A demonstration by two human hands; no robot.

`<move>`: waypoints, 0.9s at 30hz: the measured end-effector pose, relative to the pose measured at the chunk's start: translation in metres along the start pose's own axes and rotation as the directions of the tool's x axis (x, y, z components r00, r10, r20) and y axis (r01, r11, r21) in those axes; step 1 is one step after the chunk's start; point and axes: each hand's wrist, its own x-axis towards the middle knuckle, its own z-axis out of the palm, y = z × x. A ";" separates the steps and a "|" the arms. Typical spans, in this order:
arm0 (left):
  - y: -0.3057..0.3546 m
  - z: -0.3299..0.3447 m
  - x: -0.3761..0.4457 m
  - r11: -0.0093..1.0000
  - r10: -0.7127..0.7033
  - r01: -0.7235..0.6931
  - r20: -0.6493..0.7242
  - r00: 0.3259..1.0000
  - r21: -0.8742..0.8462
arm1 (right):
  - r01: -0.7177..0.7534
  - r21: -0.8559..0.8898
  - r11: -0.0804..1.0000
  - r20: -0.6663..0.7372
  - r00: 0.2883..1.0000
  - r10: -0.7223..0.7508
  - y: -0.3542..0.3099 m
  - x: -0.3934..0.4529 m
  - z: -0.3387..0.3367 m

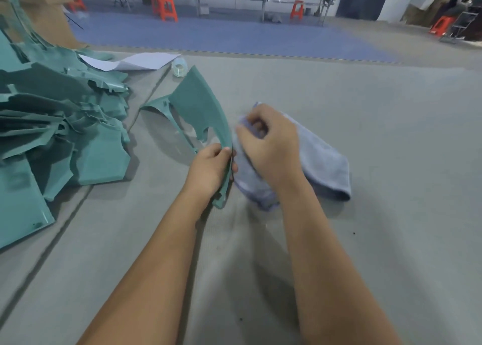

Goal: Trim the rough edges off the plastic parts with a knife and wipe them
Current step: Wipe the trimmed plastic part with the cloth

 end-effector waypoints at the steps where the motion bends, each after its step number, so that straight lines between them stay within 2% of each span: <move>1: 0.000 -0.002 0.000 0.998 0.000 0.000 -0.010 1.000 -0.059 | -0.108 0.059 0.992 0.204 0.974 0.094 -0.005 -0.002 0.003; 2: 0.001 -0.003 0.001 0.995 0.001 -0.002 -0.020 1.000 -0.096 | -0.197 0.088 0.976 0.366 0.918 0.152 -0.007 -0.004 0.004; 4: 0.005 -0.004 0.002 0.992 0.008 -0.009 -0.007 1.000 -0.123 | -0.370 0.150 0.917 0.547 0.803 0.235 -0.008 -0.006 0.000; 7: 0.018 0.001 0.005 0.970 -0.026 0.020 -0.019 0.999 -0.244 | -0.600 0.206 0.773 0.719 0.628 0.296 -0.006 -0.005 -0.011; 9: 0.025 0.004 0.009 0.931 -0.070 0.052 -0.036 0.997 -0.360 | -0.617 0.142 0.774 0.749 0.578 0.323 -0.003 -0.007 -0.010; 13: 0.025 0.009 0.013 0.906 -0.126 0.094 -0.049 0.991 -0.413 | -0.588 0.018 0.809 0.651 0.621 0.437 0.005 -0.008 0.000; 17: 0.019 0.007 0.018 0.912 -0.134 0.079 -0.111 0.985 -0.403 | -0.444 -0.103 0.890 0.520 0.739 0.429 0.013 -0.010 0.012; 19: 0.017 0.008 0.018 0.915 -0.123 0.063 -0.127 0.984 -0.397 | -0.428 -0.077 0.900 0.530 0.747 0.400 0.015 -0.010 0.013; 23: 0.016 0.010 0.017 0.918 -0.115 0.082 -0.065 0.991 -0.388 | -0.562 0.080 0.823 0.502 0.736 0.454 0.019 -0.012 0.017; 27: 0.023 0.006 0.020 0.938 -0.128 0.093 -0.085 0.988 -0.335 | -0.496 0.130 0.858 0.388 0.822 0.417 0.020 -0.018 0.028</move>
